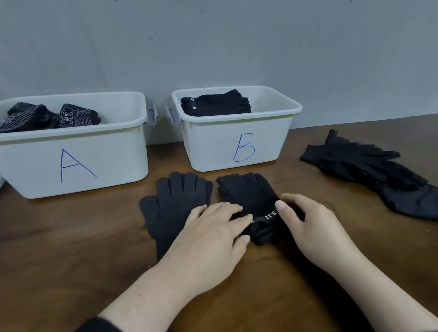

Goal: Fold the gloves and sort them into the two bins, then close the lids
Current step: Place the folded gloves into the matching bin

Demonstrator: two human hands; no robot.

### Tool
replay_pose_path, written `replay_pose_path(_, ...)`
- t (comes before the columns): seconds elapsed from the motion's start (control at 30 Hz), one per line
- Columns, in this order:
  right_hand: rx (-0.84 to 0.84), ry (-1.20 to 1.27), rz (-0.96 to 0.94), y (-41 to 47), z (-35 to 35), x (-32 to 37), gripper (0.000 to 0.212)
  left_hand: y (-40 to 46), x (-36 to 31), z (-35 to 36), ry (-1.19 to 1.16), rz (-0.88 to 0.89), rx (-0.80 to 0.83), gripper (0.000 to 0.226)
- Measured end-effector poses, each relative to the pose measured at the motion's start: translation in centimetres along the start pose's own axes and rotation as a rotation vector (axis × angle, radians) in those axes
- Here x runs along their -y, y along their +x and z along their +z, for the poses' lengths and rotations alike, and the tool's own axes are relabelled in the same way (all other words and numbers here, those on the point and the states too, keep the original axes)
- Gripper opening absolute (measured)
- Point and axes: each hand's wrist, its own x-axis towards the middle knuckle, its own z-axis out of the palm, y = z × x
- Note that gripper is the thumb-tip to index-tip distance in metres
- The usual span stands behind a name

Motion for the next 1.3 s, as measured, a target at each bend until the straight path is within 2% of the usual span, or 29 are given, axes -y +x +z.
replay_pose_path(0.07, 0.044, 0.015, 0.054, 0.1, 0.3, 0.3, 0.048, -0.1, -0.1, 0.2, 0.045, 0.020, 0.007, 0.047)
replay_pose_path(0.17, 0.020, 0.177, 0.096, 0.2, 0.6, 1.3, 0.045, -0.2, -0.1, 0.2, 0.063, 0.028, 0.031, 0.048)
replay_pose_path(0.27, 0.008, 0.300, 0.137, 0.4, 0.7, 2.1, 0.044, -0.3, -0.1, 0.1, 0.031, 0.021, -0.019, 0.045)
replay_pose_path(0.37, -0.009, 0.454, 0.133, 0.4, 0.3, 2.9, 0.049, -0.5, -0.3, -0.4, -0.168, -0.055, -0.192, 0.042)
replay_pose_path(0.47, -0.031, 0.472, 0.071, 0.5, -0.7, 3.7, 0.053, -0.2, 0.3, -1.2, -0.480, -0.204, -0.376, 0.042)
replay_pose_path(0.57, 0.056, 0.425, -0.022, 0.5, -2.4, 5.1, 0.056, 0.6, 1.2, -2.5, -0.730, -0.335, -0.431, 0.048)
replay_pose_path(0.63, 0.161, 0.403, -0.099, 0.7, -3.7, 6.3, 0.059, 1.3, 1.8, -3.7, -0.884, -0.381, -0.395, 0.056)
replay_pose_path(0.73, 0.320, 0.352, -0.194, 1.3, -5.7, 8.8, 0.062, 1.7, 2.3, -5.3, -1.262, -0.456, -0.171, 0.071)
replay_pose_path(0.8, 0.407, 0.313, -0.229, 1.8, -6.6, 10.3, 0.063, 1.6, 2.8, -5.9, -1.581, -0.442, 0.003, 0.051)
replay_pose_path(0.87, 0.461, 0.279, -0.242, 2.5, -7.2, 11.4, 0.061, 1.1, 2.9, -6.6, -1.747, -0.405, 0.114, 0.033)
replay_pose_path(0.97, 0.433, 0.226, -0.254, 3.5, -7.5, 12.8, 0.053, 0.7, 2.9, -7.3, -1.837, -0.337, 0.102, 0.032)
replay_pose_path(1.07, 0.210, 0.224, -0.177, 4.5, -7.3, 12.7, 0.044, 0.8, 2.9, -8.1, -1.869, -0.318, -0.105, 0.030)
replay_pose_path(1.1, 0.176, 0.271, -0.107, 4.6, -7.0, 12.5, 0.049, 0.8, 2.9, -8.4, -1.867, -0.325, -0.164, 0.029)
replay_pose_path(1.17, 0.223, 0.478, 0.072, 4.4, -6.0, 11.7, 0.065, 0.8, 3.0, -9.0, -1.841, -0.345, -0.262, 0.025)
replay_pose_path(1.2, 0.309, 0.603, 0.152, 4.0, -5.4, 11.4, 0.063, 0.8, 3.2, -9.1, -1.824, -0.357, -0.301, 0.024)
replay_pose_path(1.27, 0.435, 0.758, 0.213, 3.1, -4.4, 11.5, 0.042, 0.7, 3.3, -9.1, -1.759, -0.380, -0.356, 0.022)
replay_pose_path(1.3, 0.425, 0.767, 0.218, 3.0, -4.0, 11.5, 0.034, 0.7, 3.4, -9.0, -1.724, -0.386, -0.368, 0.021)
